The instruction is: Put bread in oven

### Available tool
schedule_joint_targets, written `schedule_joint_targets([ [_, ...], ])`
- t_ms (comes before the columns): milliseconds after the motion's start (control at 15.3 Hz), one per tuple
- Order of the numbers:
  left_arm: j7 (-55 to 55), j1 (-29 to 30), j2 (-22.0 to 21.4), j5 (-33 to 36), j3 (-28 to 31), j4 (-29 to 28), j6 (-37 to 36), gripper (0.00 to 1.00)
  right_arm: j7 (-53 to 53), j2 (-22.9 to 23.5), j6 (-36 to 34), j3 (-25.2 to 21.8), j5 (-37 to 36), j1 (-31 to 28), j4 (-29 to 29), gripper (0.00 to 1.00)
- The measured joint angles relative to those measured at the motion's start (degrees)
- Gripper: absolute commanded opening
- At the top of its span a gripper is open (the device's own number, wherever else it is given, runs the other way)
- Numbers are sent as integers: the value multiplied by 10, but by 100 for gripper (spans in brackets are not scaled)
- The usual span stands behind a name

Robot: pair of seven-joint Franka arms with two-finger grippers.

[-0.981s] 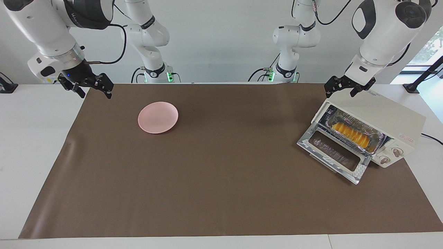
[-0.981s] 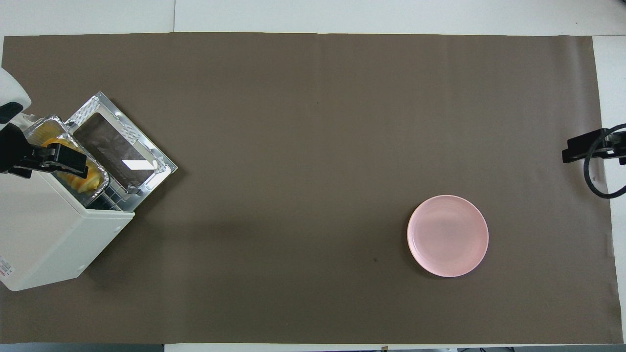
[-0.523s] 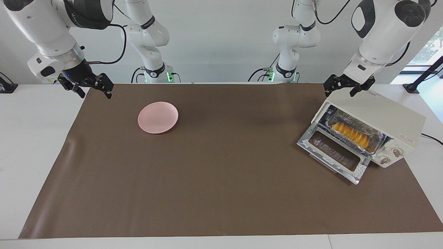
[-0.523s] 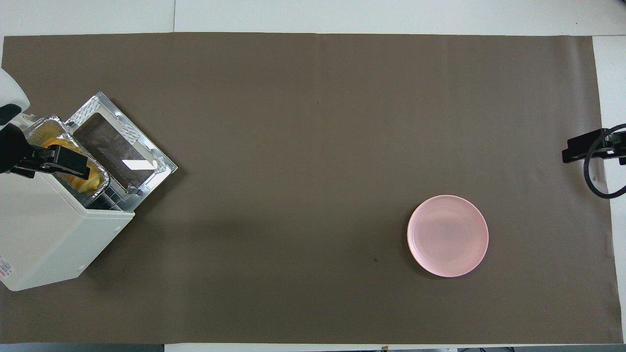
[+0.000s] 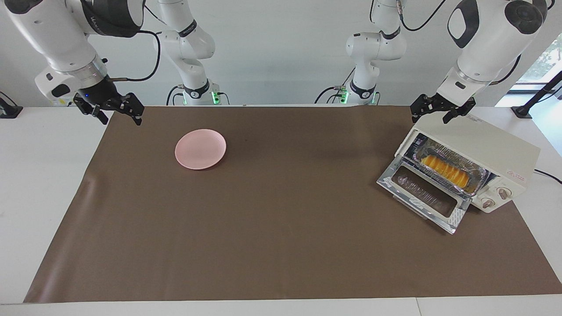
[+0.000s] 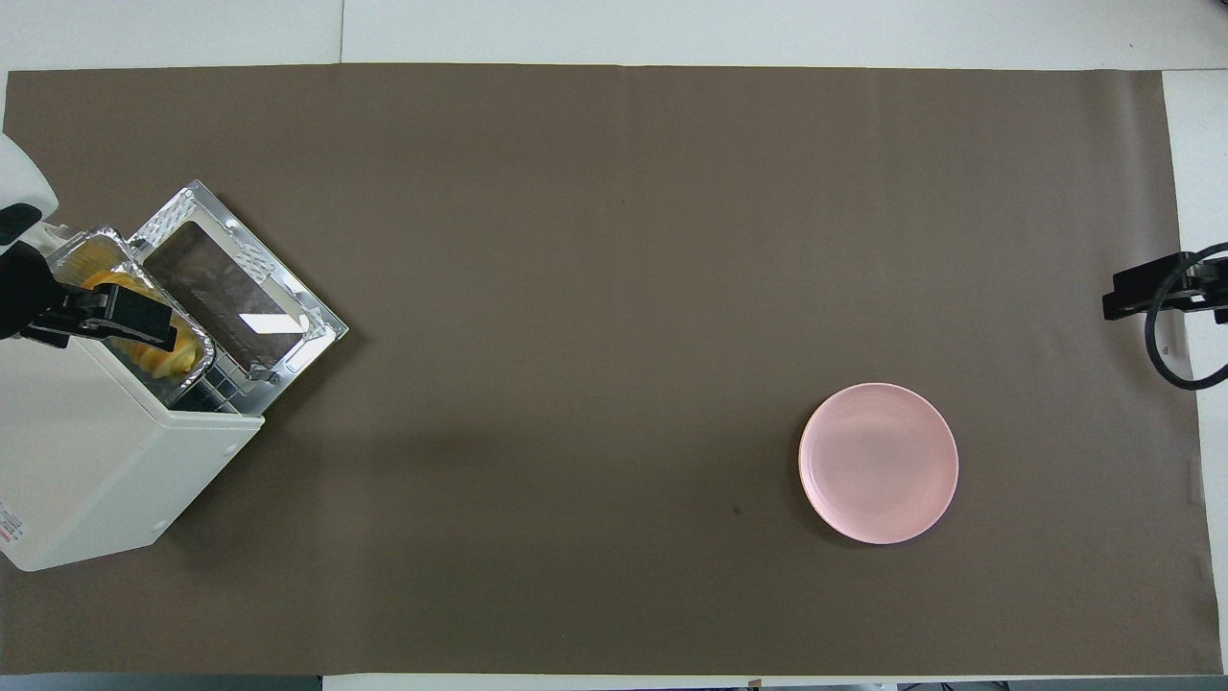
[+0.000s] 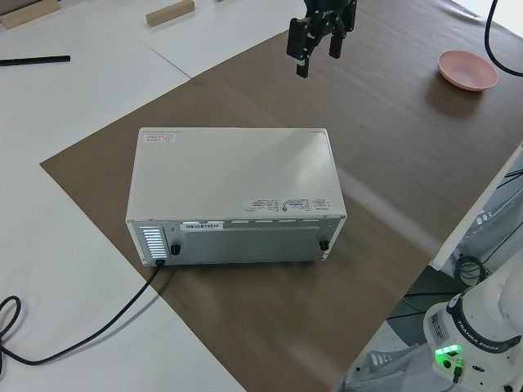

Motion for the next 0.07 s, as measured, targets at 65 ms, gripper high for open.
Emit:
schedule_joint_targets([
  [65,0,0,0,0,0,0,0,100,0,0,0,0,0,0,0,100],
])
